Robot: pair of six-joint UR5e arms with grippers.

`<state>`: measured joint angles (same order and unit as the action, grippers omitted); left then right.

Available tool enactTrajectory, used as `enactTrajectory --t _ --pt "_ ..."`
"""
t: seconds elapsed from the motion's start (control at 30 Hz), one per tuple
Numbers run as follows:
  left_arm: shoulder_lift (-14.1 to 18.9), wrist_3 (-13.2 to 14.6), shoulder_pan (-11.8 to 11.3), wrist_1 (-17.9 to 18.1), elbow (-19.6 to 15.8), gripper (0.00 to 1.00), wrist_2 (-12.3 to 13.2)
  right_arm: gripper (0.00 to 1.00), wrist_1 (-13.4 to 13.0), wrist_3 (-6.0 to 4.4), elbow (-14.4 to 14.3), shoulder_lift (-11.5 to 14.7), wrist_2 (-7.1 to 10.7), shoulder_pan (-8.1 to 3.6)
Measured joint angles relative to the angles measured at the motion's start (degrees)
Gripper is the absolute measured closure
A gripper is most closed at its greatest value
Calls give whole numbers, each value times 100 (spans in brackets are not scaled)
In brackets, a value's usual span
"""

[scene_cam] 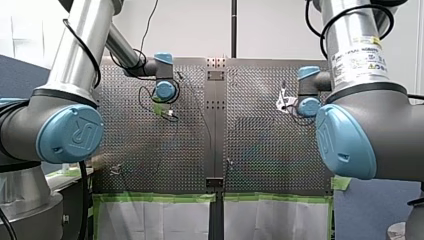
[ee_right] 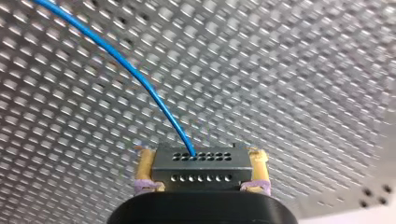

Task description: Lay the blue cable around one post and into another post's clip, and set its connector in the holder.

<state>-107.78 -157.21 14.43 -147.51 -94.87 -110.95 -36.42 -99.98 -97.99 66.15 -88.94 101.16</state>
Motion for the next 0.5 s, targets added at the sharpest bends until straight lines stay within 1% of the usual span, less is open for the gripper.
enactTrajectory --t 0.13,0.2,0.37,0.43,0.5 --pt "0 56 7 21 -1 0 93 100 14 91 2 182 -116 -23" --pt "0 94 15 38 0 0 151 100 47 156 9 282 -179 -65" --pt "0 195 45 66 0 0 206 100 119 351 18 528 -235 -240" --pt "0 223 56 69 -1 0 210 100 136 385 18 617 -237 -311" --pt "0 232 64 71 0 0 221 100 161 387 13 715 -223 -397"
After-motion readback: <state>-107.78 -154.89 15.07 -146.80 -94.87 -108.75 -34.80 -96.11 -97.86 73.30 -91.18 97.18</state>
